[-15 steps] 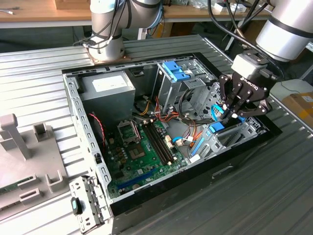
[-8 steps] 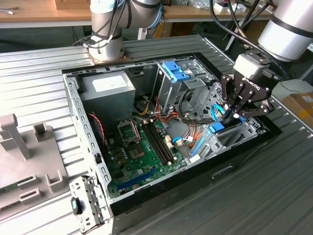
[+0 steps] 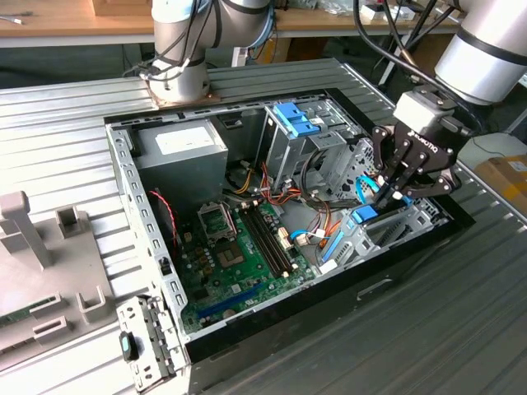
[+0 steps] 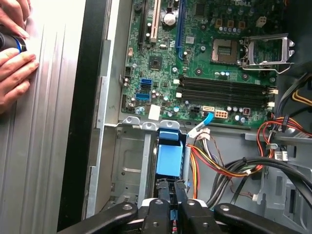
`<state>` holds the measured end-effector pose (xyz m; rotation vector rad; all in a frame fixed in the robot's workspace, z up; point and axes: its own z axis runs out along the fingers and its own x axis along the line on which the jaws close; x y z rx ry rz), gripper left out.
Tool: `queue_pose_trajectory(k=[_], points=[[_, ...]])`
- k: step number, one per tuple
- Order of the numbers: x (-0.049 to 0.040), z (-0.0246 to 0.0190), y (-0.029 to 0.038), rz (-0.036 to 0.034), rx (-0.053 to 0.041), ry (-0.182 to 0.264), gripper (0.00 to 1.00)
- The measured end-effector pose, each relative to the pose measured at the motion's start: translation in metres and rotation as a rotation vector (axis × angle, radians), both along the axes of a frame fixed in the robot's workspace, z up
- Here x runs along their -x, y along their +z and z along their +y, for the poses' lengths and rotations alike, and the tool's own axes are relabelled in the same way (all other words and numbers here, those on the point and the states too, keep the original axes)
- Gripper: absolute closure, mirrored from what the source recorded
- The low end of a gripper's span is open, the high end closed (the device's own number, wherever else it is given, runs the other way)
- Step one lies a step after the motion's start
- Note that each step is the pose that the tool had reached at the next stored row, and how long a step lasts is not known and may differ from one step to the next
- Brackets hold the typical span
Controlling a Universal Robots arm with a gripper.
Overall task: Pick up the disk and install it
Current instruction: 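Insert the second disk wire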
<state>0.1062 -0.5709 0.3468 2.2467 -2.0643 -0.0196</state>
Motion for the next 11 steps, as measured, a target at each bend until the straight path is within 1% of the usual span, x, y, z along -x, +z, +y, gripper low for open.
queue_pose_trajectory(k=[1, 2, 4, 8, 11], points=[[0.0, 0.0, 0.0003, 0.0, -0.0003, 0.0, 0.84], [0.0, 0.0, 0.0003, -0.0001, -0.0251, 0.0, 0.84], [0.0, 0.0, 0.0004, 0.0, -0.0272, -0.001, 0.84], [-0.0003, -0.0016, -0.0002, -0.0001, -0.0275, -0.008, 0.84], [-0.0003, -0.0018, -0.001, -0.0002, -0.0273, -0.013, 0.84]])
